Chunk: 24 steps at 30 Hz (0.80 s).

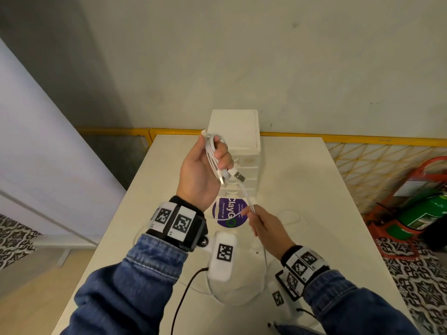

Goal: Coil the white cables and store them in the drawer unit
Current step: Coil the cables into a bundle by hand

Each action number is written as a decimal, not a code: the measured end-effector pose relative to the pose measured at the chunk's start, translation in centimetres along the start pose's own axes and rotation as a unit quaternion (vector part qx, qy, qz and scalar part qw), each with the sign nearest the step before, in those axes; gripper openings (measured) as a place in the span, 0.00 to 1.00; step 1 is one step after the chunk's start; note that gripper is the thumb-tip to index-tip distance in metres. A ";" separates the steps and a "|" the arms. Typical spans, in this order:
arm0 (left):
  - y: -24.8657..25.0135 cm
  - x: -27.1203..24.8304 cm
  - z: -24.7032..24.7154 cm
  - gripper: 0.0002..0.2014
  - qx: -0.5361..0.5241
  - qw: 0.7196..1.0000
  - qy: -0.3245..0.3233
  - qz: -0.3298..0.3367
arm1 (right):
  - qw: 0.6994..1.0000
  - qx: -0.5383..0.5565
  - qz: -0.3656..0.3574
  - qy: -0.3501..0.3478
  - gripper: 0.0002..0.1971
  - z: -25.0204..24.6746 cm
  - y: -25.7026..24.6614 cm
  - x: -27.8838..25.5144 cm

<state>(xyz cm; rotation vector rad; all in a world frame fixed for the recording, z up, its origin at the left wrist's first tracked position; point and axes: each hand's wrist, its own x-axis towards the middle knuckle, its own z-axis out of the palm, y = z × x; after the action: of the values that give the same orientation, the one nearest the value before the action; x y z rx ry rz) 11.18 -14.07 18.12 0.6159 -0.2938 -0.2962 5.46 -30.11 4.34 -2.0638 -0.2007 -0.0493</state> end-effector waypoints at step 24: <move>-4.9 -2.8 -2.7 0.26 0.411 0.875 -0.088 -0.240 | 0.990 -0.085 -0.098 0.051 0.17 -6.0 -7.1 1.5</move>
<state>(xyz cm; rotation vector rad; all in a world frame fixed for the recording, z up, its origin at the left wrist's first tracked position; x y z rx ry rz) 8.69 -15.46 12.53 1.5201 -0.4425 -0.7235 6.03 -31.81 13.58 -2.1974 -0.3451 -0.3003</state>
